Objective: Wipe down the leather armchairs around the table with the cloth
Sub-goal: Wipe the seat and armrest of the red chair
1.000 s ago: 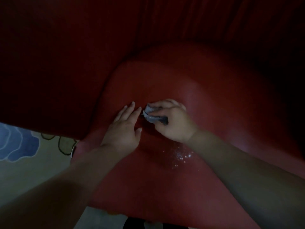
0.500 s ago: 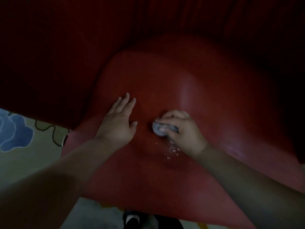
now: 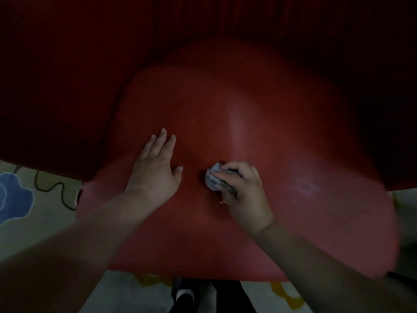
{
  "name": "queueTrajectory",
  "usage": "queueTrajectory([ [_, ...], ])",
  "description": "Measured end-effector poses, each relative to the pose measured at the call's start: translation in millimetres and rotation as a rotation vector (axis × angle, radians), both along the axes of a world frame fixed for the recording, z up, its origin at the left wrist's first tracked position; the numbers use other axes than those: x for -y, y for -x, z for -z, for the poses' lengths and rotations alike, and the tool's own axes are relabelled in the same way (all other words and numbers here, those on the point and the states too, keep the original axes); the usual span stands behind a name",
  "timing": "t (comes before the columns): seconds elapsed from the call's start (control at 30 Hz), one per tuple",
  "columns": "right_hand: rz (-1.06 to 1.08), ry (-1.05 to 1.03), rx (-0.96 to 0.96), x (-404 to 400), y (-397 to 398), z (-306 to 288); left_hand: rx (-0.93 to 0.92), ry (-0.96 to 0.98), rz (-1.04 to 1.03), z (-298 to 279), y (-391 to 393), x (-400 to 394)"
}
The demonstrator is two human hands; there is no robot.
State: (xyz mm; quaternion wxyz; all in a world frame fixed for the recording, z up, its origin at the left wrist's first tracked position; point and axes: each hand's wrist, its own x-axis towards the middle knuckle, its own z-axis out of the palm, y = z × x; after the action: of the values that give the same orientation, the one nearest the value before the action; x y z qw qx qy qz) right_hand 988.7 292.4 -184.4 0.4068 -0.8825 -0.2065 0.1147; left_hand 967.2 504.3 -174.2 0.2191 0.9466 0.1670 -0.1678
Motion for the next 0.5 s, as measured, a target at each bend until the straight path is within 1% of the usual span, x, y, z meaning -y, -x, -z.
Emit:
queueTrajectory([
  [0.03, -0.004, 0.003, 0.022, -9, 6, -2, 0.0, -0.003, 0.0, 0, 1, 2],
  [0.13, -0.189, 0.056, 0.092, -29, 29, 1, -0.001, -0.005, 0.004, 3, 6, 4],
  [0.2, -0.222, 0.122, 0.169, -23, 26, 6, 0.006, -0.007, 0.013, 6, 8, 4],
  [0.23, -0.198, 0.148, 0.22, -15, 21, 9, 0.013, -0.01, 0.019, 6, 8, 4],
  [0.3, -0.05, 0.196, 0.263, 4, 9, 13, 0.027, -0.021, 0.029, 7, 9, 4],
  [0.37, 0.147, 0.237, 0.216, 17, 2, 14, 0.032, -0.028, 0.022, 7, 10, 7],
  [0.43, 0.279, 0.217, 0.165, 13, 8, 12, 0.04, -0.022, 0.014, 6, 12, 13],
  [0.47, 0.285, 0.175, 0.147, 5, 14, 11, 0.046, -0.021, 0.015, 6, 13, 17],
  [0.5, 0.229, 0.138, 0.123, -4, 22, 10, 0.052, -0.02, 0.019, 6, 15, 22],
])
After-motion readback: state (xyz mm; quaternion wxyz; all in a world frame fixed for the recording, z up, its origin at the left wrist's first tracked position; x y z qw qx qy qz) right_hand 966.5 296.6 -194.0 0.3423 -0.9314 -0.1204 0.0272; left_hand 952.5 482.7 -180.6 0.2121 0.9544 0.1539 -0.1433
